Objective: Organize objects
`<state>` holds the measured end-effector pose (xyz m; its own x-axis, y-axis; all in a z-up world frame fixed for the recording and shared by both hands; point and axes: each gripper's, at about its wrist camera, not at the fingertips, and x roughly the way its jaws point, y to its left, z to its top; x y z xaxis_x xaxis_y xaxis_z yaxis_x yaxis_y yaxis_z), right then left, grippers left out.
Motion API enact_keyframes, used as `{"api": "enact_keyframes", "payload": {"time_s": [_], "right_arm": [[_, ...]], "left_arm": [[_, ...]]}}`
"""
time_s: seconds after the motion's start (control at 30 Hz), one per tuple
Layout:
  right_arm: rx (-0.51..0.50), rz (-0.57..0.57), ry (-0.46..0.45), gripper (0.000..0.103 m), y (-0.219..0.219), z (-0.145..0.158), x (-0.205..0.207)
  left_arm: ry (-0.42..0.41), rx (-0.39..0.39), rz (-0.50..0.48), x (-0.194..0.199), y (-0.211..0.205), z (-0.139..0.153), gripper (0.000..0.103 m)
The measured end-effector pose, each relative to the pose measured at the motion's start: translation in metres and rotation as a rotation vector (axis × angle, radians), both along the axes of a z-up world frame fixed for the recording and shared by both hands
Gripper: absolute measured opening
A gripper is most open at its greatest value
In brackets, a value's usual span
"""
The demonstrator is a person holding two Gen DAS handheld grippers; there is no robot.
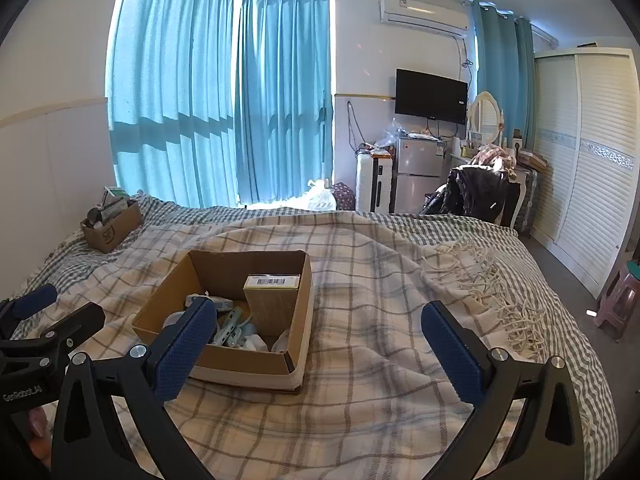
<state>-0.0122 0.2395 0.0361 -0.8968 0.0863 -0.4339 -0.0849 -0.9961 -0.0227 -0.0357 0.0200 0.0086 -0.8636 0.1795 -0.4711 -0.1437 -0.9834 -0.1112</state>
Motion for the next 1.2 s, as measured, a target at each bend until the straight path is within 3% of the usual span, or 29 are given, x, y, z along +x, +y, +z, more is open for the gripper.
{"api": "enact_keyframes", "payload": {"time_s": [1.2], "right_arm": [[-0.007,0.004,-0.019,0.103,-0.0022,-0.0058,-0.0014]], "left_arm": [[-0.032,0.022,0.024,-0.003,-0.0063,-0.0071,0.103]]}}
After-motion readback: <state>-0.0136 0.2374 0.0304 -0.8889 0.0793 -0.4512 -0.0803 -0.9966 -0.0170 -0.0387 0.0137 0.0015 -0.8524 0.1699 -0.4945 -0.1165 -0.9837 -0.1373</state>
